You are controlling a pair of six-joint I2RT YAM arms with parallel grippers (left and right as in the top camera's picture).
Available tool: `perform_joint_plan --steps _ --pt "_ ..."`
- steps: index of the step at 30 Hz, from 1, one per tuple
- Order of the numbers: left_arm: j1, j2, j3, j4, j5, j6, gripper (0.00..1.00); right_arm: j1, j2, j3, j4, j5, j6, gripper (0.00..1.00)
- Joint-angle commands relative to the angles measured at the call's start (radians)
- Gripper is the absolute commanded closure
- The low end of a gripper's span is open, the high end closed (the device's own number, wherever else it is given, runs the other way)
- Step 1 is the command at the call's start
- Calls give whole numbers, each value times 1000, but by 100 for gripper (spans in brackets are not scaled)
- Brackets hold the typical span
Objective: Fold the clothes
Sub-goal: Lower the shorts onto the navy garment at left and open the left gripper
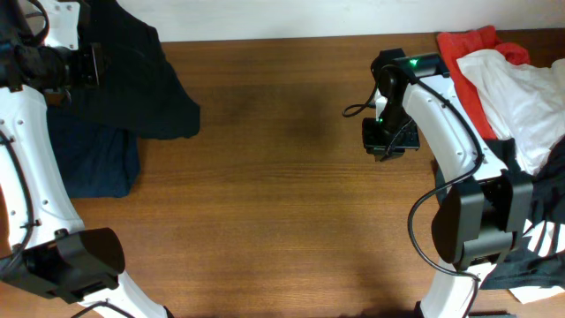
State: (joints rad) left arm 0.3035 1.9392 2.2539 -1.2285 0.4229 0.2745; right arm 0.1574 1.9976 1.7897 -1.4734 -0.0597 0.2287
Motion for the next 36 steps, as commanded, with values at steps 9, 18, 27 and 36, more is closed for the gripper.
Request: perform_joint_plan --steps 9,18,27,36 --pt "21 0 -44 9 -46 103 100 -2 -6 17 -8 19 13 89" --pt "128 101 -48 -19 -106 116 100 -2 -6 17 -19 20 13 89" --pt "276 123 -48 -5 -105 78 97 -2 -6 17 -25 19 13 89" --pt "336 208 -48 -2 -105 26 4 -2 -6 17 -37 19 13 88"
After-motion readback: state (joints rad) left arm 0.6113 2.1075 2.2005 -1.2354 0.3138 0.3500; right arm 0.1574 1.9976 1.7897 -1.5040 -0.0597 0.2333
